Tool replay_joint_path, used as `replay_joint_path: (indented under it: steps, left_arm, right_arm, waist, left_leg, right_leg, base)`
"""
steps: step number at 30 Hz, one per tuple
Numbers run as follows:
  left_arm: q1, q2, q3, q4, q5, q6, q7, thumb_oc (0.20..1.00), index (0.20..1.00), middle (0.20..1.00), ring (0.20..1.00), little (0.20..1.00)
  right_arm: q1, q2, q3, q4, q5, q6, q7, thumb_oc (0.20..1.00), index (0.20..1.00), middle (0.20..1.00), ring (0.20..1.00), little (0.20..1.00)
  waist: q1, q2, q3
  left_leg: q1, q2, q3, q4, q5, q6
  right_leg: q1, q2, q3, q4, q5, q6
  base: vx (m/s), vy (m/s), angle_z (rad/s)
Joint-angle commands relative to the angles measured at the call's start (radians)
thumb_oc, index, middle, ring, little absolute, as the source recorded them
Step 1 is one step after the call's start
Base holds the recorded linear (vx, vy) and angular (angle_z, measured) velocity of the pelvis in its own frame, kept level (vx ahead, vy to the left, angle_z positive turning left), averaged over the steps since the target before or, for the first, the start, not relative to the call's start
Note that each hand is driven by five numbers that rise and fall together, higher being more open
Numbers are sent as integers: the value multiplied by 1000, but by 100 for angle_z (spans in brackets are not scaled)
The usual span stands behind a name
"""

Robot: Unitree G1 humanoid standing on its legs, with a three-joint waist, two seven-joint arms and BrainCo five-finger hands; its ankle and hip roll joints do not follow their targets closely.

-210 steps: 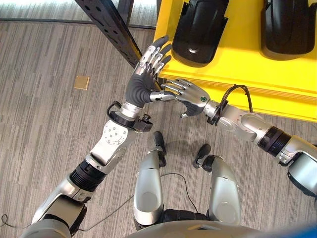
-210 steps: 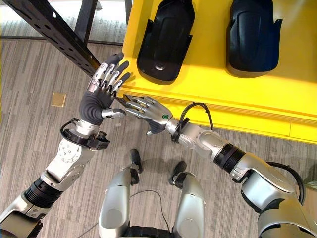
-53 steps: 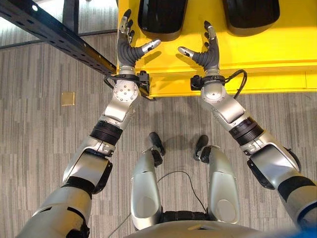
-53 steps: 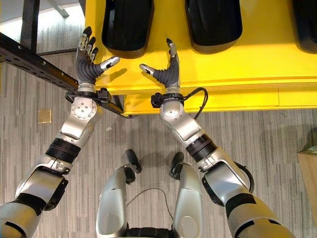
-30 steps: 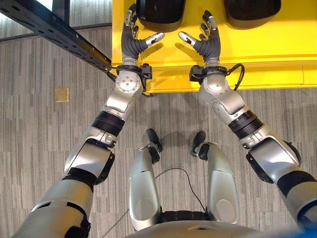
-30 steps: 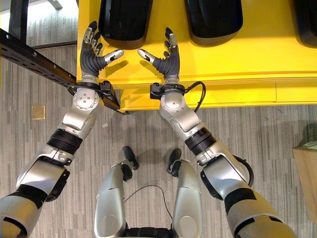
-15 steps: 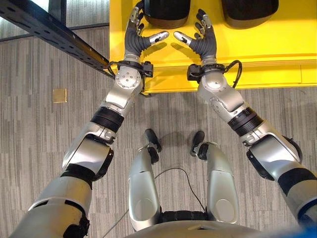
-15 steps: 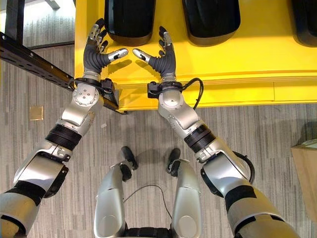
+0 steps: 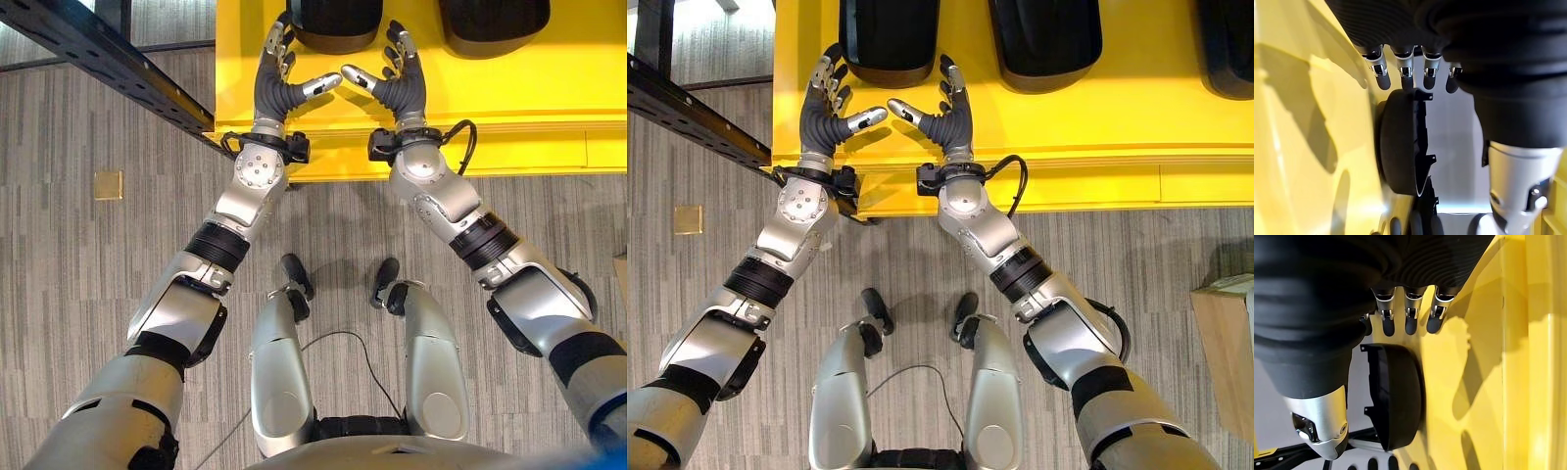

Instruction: Move parts from the plastic box to the shelf.

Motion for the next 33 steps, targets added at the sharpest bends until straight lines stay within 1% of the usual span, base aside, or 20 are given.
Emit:
replay_joint_path:
  steps: [1,4,6,8,11,12,14,16,17,20,21,22,23,24,25,26,27,29,30,33]
  left_arm:
    - [-42,12,17,-80,13,-78,29,1000,1000,1000,1000,1000]
    - [-4,22,43,-100,0,-83,62,1000,1000,1000,1000,1000]
    - [15,20,53,-105,-2,-90,77,1000,1000,1000,1000,1000]
    - [52,14,70,-117,12,-105,113,1000,1000,1000,1000,1000]
    - [119,6,92,-151,20,-135,176,1000,1000,1000,1000,1000]
    - [240,-19,124,-212,33,-165,217,1000,1000,1000,1000,1000]
    - [321,-38,144,-257,31,-178,242,1000,1000,1000,1000,1000]
    - [357,-46,147,-277,39,-184,248,1000,1000,1000,1000,1000]
    - [420,-62,153,-305,57,-191,248,1000,1000,1000,1000,1000]
    - [491,-76,150,-333,74,-192,192,1000,1000,1000,1000,1000]
    - [546,-74,143,-362,59,-200,151,1000,1000,1000,1000,1000]
    - [589,-78,143,-389,61,-203,111,1000,1000,1000,1000,1000]
    - [600,-77,141,-397,60,-201,107,1000,1000,1000,1000,1000]
    - [662,-64,131,-447,63,-209,58,1000,1000,1000,1000,1000]
    - [685,-58,130,-464,51,-216,44,1000,1000,1000,1000,1000]
    - [738,-42,133,-504,42,-227,6,1000,1000,1000,1000,1000]
    - [775,-34,130,-530,28,-233,-18,1000,1000,1000,1000,1000]
    - [800,-27,129,-549,10,-233,-46,1000,1000,1000,1000,1000]
    - [842,-5,117,-584,33,-240,-110,1000,1000,1000,1000,1000]
    - [881,11,105,-613,11,-235,-143,1000,1000,1000,1000,1000]
  right_arm:
    - [-20,36,-11,49,-8,9,-41,1000,1000,1000,1000,1000]
    - [-3,18,-34,50,-91,-10,-105,1000,1000,1000,1000,1000]
    - [5,12,-42,51,-138,-25,-116,1000,1000,1000,1000,1000]
    - [18,-4,-54,36,-262,-40,-148,1000,1000,1000,1000,1000]
    - [46,-30,-73,-35,-447,-53,-238,1000,1000,1000,1000,1000]
    - [101,-50,-111,-125,-558,-41,-279,1000,1000,1000,1000,1000]
    - [147,-56,-127,-166,-619,-45,-289,1000,1000,1000,1000,1000]
    - [172,-56,-131,-188,-640,-45,-288,1000,1000,1000,1000,1000]
    - [209,-56,-134,-215,-726,-57,-279,1000,1000,1000,1000,1000]
    - [254,-55,-127,-240,-768,-62,-239,1000,1000,1000,1000,1000]
    - [299,-62,-121,-263,-797,-97,-193,1000,1000,1000,1000,1000]
    - [341,-76,-116,-296,-807,-115,-151,1000,1000,1000,1000,1000]
    - [354,-80,-114,-306,-804,-117,-146,1000,1000,1000,1000,1000]
    - [449,-111,-108,-382,-796,-146,-92,1000,1000,1000,1000,1000]
    - [483,-124,-108,-410,-794,-155,-78,1000,1000,1000,1000,1000]
    - [566,-154,-113,-475,-771,-175,-38,1000,1000,1000,1000,1000]
    - [635,-166,-115,-502,-768,-204,-18,1000,1000,1000,1000,1000]
    - [681,-179,-116,-522,-759,-225,9,1000,1000,1000,1000,1000]
    - [762,-211,-115,-549,-763,-262,44,1000,1000,1000,1000,1000]
    - [816,-240,-110,-559,-760,-278,79,1000,1000,1000,1000,1000]
  waist:
    - [31,22,-35]
    - [36,24,-35]
    - [37,24,-35]
    - [39,24,-35]
    - [43,23,-35]
    - [51,22,-35]
    - [58,22,-35]
    - [59,23,-35]
    - [65,22,-35]
    - [73,22,-35]
    - [79,19,-35]
    - [81,15,-35]
    - [81,16,-35]
    - [76,11,-35]
    - [74,11,-35]
    - [67,11,-39]
    - [62,12,-50]
    - [57,12,-59]
    - [47,11,-78]
    - [40,13,-99]
  left_leg:
    - [28,21,-15,-59,30,-71]
    - [35,17,-18,-62,28,-71]
    - [38,15,-20,-63,26,-71]
    - [44,12,-22,-64,22,-70]
    - [56,5,-26,-69,16,-67]
    - [70,-4,-31,-75,5,-63]
    - [83,-10,-35,-82,0,-60]
    - [88,-13,-38,-83,-2,-59]
    - [97,-20,-44,-83,-9,-55]
    - [117,-28,-50,-86,-15,-49]
    - [141,-35,-54,-93,-18,-46]
    - [169,-43,-57,-103,-19,-44]
    - [176,-44,-57,-107,-18,-44]
    - [213,-49,-57,-127,-16,-43]
    - [225,-50,-56,-134,-16,-44]
    - [250,-52,-53,-148,-14,-45]
    - [270,-53,-51,-159,-12,-46]
    - [284,-53,-49,-167,-12,-47]
    - [312,-51,-44,-180,-13,-49]
    - [348,-49,-37,-206,-6,-54]
  right_leg:
    - [16,-48,7,-9,36,105]
    - [24,-48,5,-13,35,107]
    - [27,-47,4,-14,33,108]
    - [31,-48,4,-15,32,111]
    - [46,-51,0,-26,32,118]
    - [60,-53,-3,-37,30,127]
    - [74,-56,-7,-46,30,132]
    - [81,-56,-8,-47,29,134]
    - [91,-56,-9,-48,25,138]
    - [113,-60,-15,-50,21,141]
    - [139,-62,-23,-60,21,144]
    - [169,-63,-28,-79,25,149]
    - [177,-62,-29,-84,26,150]
    - [215,-63,-32,-115,36,156]
    - [228,-62,-31,-125,39,158]
    - [254,-58,-29,-147,45,162]
    - [274,-52,-27,-163,48,164]
    - [291,-46,-24,-179,50,166]
    - [325,-38,-24,-211,56,169]
    - [367,-27,-26,-256,65,172]
  base:
    - [0,0,0]
    - [0,0,0]
    - [0,0,0]
    - [0,0,0]
    - [-5,-19,5]
    - [-7,-42,11]
    - [-10,-29,6]
    - [-13,-9,7]
    - [-16,-9,11]
    - [-16,-5,15]
    - [-5,6,6]
    - [8,12,4]
    - [30,43,8]
    - [26,42,11]
    - [28,68,12]
    - [25,59,9]
    - [27,59,5]
    - [32,28,-2]
    - [45,14,-8]
    - [52,14,-15]
